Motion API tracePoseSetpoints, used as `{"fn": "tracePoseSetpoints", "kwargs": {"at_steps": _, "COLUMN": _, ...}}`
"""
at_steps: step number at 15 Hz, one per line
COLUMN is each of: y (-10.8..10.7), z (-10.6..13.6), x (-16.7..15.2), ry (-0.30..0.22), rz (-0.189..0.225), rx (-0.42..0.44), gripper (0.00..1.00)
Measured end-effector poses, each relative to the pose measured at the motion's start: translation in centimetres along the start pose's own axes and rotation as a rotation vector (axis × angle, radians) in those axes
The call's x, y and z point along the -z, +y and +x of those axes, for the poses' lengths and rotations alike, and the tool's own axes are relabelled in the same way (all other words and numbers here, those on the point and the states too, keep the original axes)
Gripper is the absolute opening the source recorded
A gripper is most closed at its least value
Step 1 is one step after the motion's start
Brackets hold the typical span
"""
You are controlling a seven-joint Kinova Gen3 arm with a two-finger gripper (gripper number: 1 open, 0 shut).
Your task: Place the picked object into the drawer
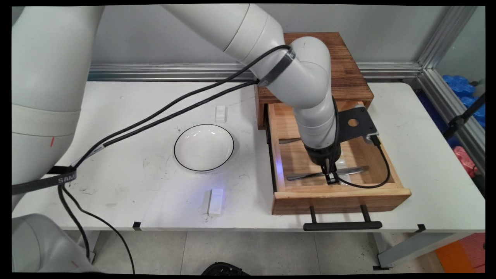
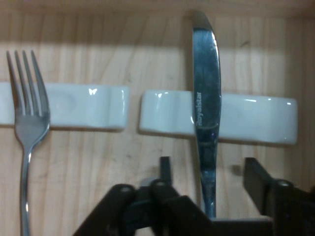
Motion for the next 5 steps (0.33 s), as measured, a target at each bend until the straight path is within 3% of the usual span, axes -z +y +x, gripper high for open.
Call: {"fn": "tracePoseSetpoints", "kwargs": {"at_steps": 5, "y": -0.64, "z": 0.28, "x": 0.68, "ry": 0.017, "rz": 0.001, "rx": -0.015, "gripper": 1.0}}
